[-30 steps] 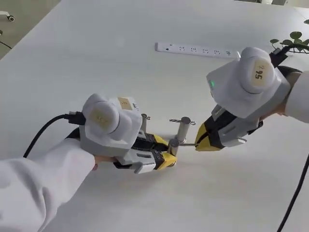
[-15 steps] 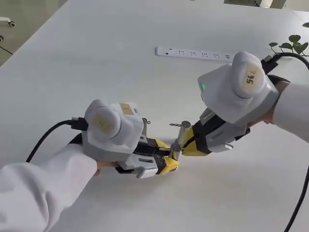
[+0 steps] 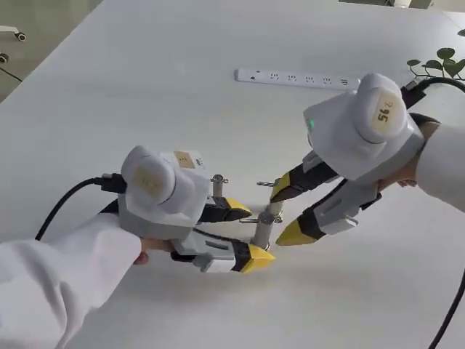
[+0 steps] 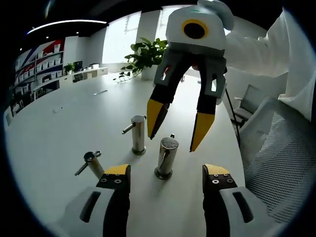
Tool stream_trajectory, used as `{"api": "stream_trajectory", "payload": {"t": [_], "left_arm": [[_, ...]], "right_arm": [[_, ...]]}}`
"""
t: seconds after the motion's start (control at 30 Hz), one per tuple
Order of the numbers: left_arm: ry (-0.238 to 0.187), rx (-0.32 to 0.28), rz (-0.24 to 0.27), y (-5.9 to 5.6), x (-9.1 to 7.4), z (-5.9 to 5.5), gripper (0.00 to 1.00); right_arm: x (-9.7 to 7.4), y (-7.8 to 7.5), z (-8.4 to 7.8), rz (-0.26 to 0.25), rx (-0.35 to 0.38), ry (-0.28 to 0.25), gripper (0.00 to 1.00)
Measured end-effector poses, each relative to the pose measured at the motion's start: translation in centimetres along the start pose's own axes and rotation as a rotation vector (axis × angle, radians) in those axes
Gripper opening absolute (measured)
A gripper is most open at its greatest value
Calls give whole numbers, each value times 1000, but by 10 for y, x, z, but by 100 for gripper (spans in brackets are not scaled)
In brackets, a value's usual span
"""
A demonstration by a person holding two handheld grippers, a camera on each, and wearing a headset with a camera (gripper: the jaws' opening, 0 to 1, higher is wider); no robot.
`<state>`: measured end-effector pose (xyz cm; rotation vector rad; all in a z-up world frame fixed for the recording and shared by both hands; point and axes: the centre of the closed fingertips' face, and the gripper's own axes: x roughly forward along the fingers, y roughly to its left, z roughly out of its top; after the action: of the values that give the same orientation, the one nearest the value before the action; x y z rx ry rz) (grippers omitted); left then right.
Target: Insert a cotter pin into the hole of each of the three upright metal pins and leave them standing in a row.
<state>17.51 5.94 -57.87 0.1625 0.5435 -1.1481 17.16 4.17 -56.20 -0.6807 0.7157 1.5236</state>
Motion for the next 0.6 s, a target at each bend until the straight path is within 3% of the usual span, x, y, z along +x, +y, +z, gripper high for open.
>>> {"api": "stream_trajectory", "payload": {"t": [0.1,0.23,0.33,0.4,0.6], "left_arm": [[-26,-44,-22,-6,-15,0,75],[-44,-52,-40,-15,-32,-1,99],[-28,-63,-49,-23,-44,-7,99],[-15,-76,-48,-26,-47,-11,99],[48,-81,-38,-34,-52,-28,99]], "right_arm": [[1,-1,-1,-23,39,-50,30],[7,3,-2,-33,68,-101,30],[13,5,5,-31,124,-192,30],[15,3,7,-43,133,-221,29],[22,-1,9,-73,122,-241,19]]}}
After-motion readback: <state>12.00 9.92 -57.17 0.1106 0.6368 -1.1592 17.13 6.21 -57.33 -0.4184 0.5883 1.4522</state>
